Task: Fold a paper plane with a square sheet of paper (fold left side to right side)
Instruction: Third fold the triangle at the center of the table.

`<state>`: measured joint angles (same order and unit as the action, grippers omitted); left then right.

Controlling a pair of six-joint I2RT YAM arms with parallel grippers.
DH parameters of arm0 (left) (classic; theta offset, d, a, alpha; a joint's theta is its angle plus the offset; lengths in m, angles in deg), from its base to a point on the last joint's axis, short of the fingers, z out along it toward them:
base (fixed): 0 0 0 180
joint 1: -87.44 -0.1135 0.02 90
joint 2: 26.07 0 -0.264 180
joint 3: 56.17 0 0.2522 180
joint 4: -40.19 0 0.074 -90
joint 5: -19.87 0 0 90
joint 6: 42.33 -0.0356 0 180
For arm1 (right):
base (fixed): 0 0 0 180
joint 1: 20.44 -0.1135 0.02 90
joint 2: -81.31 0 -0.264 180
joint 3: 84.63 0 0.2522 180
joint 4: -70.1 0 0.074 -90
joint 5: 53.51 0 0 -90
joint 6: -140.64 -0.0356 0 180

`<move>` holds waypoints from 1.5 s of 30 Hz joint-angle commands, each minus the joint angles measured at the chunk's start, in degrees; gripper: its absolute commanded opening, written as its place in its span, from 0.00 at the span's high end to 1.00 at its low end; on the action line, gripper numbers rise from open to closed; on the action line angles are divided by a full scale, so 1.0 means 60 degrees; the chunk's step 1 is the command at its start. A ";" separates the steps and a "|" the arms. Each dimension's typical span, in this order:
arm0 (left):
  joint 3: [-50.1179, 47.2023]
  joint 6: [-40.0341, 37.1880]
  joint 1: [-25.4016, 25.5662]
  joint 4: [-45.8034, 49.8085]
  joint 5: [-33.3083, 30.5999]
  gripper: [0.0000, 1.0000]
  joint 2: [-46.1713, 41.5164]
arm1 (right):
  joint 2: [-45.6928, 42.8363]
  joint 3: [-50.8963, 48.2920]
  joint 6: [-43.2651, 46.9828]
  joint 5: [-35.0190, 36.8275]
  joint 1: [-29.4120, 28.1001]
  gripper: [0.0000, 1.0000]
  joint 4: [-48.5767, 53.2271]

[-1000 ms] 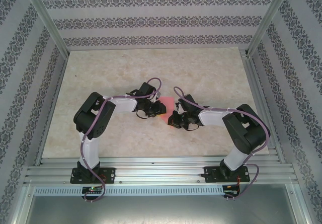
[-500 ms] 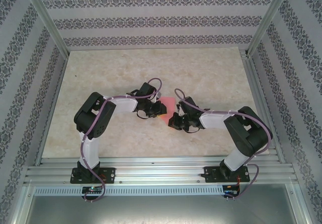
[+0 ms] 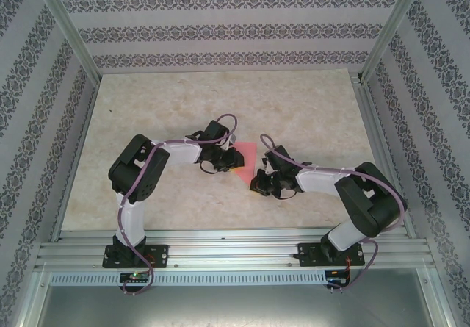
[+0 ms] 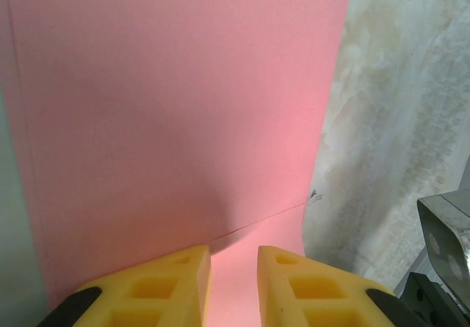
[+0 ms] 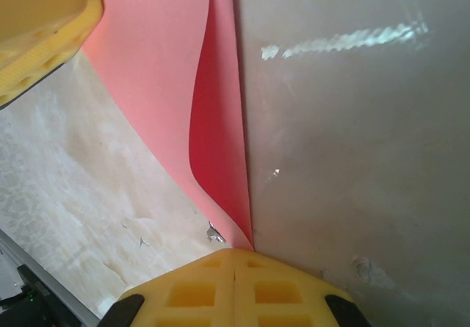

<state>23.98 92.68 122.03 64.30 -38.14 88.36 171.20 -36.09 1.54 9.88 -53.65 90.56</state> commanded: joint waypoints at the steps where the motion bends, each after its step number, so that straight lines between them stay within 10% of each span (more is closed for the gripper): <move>1: 0.0173 -0.0390 0.0102 0.1024 -0.0585 0.74 0.0068 | 0.0411 -0.0253 0.0209 0.0274 0.0058 1.00 0.0586; 9: 0.0224 -0.0323 0.0118 0.0980 -0.0600 0.74 0.0289 | -0.1406 0.0766 0.0567 0.0521 0.0070 0.98 0.1647; 33: 0.0559 -0.0691 -0.0081 0.1330 -0.0600 0.66 -0.0916 | 0.0954 0.0589 0.0779 0.1243 -0.0132 0.99 0.1960; 45: -0.1193 0.0432 0.0771 -0.0491 -0.0059 0.85 -0.1462 | 0.1139 0.0831 0.0903 0.1430 -0.0188 1.00 0.2161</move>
<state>18.96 92.23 125.04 66.23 -39.35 79.61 174.96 -29.51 5.76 13.11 -54.20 96.22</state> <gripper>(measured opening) 0.154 0.043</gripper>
